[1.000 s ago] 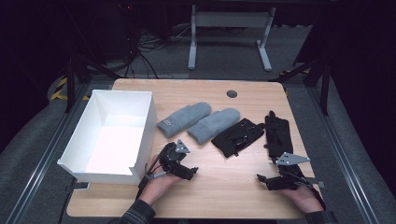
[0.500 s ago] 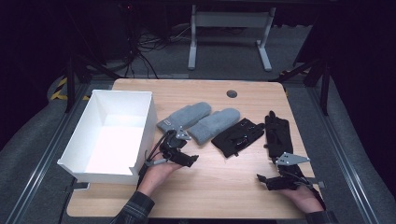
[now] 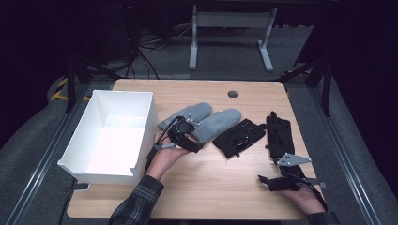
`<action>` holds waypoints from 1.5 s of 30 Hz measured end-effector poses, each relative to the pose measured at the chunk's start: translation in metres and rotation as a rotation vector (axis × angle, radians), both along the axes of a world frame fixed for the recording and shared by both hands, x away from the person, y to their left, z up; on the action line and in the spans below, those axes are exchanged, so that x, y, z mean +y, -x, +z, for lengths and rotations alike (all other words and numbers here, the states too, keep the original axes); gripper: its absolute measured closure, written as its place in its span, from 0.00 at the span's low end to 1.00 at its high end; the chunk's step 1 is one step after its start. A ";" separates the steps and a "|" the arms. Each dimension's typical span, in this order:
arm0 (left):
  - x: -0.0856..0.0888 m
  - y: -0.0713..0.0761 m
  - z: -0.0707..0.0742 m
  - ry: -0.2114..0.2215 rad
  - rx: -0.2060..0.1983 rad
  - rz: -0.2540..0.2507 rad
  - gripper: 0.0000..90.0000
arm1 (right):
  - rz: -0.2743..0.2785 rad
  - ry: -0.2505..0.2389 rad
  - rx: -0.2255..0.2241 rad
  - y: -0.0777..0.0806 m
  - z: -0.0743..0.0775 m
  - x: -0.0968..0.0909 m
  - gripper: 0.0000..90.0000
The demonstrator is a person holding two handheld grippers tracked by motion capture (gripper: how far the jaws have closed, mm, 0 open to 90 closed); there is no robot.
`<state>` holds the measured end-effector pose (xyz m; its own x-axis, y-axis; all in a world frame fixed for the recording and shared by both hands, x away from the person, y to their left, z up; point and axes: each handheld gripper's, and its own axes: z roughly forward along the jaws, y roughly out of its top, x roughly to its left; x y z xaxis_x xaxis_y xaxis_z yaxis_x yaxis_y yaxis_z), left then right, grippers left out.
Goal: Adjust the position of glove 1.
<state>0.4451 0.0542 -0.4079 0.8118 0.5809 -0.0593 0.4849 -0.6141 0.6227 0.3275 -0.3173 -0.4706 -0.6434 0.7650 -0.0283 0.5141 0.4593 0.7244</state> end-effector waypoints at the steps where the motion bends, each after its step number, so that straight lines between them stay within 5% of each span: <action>1: -0.003 -0.004 0.002 0.002 0.002 -0.003 0.24 | 0.000 0.000 0.000 0.000 0.000 0.000 0.09; 15: -0.030 -0.038 0.006 -0.027 -0.013 -0.048 0.25 | 0.000 0.000 0.000 0.000 0.000 0.000 0.09; 34: -0.067 -0.084 -0.021 -0.059 0.029 -0.062 0.26 | 0.003 0.000 0.000 0.000 0.000 0.000 0.09; 41: -0.066 -0.083 -0.022 -0.065 0.008 -0.069 0.58 | 0.002 0.000 0.000 0.000 0.000 0.000 0.09; 44: -0.066 -0.081 -0.022 -0.063 -0.001 -0.070 0.82 | 0.003 0.000 0.000 0.000 0.000 0.000 0.09; 45: -0.065 -0.081 -0.022 -0.056 -0.004 -0.070 0.82 | 0.003 0.000 0.000 0.000 0.000 0.000 0.09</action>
<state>0.5257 -0.0111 -0.4298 0.8505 0.5254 -0.0250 0.4374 -0.6800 0.5884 0.3274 -0.3173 -0.4706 -0.6459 0.7629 -0.0280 0.5130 0.4608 0.7242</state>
